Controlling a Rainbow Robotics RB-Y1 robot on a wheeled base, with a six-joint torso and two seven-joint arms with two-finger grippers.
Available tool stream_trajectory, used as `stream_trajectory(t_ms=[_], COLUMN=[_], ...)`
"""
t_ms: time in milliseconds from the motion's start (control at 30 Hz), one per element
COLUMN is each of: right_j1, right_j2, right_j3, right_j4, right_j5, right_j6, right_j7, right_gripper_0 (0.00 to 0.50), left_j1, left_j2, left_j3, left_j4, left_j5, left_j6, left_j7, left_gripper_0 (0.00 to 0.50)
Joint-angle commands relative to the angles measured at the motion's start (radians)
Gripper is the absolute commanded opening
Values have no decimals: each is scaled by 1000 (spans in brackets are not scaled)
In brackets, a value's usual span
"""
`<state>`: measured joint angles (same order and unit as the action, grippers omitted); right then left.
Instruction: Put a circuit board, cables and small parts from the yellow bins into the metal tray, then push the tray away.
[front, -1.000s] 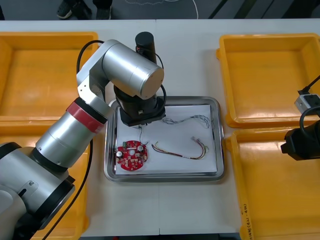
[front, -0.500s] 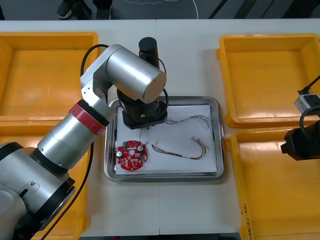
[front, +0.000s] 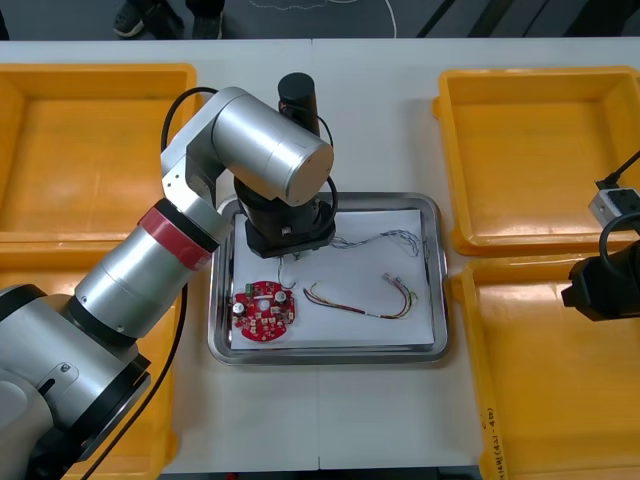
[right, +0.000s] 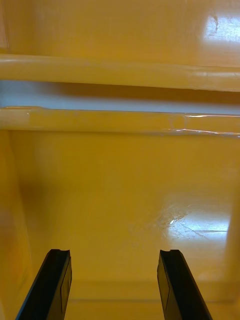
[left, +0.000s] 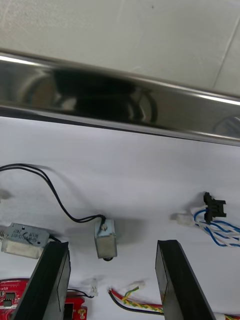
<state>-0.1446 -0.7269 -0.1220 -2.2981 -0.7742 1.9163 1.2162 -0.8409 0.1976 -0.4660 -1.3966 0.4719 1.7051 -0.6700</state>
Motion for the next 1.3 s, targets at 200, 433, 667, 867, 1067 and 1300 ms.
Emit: stream_trajectory(t_ms=[200,433,667,867,1067,1300], right_j1=[11,11,11,11,11,11], right_j2=[9,9,9,9,9,9], right_j3=[-33,-33,-33,-30,-28,-2], right_j4=[-17,-17,-17,-23,-32,-60], right_j5=[-17,-25,-37,-53,-68,-77], right_j6=[4,4,4,4,4,4], right_j7=[46,51,68,94,115,128], right_gripper_0=[500,500,500,500,500,500], left_j1=[-47,-47,-46,-24,25,134], left_j2=[16,92,198,329,411,445], left_j3=[61,115,182,230,314,443], left_j4=[-234,-377,-452,-481,-502,-536], left_j5=[2,36,105,198,260,271], left_j6=[130,215,215,215,215,215], left_j7=[-71,-68,-68,-79,-145,-278], left_gripper_0=[500,500,500,500,500,500])
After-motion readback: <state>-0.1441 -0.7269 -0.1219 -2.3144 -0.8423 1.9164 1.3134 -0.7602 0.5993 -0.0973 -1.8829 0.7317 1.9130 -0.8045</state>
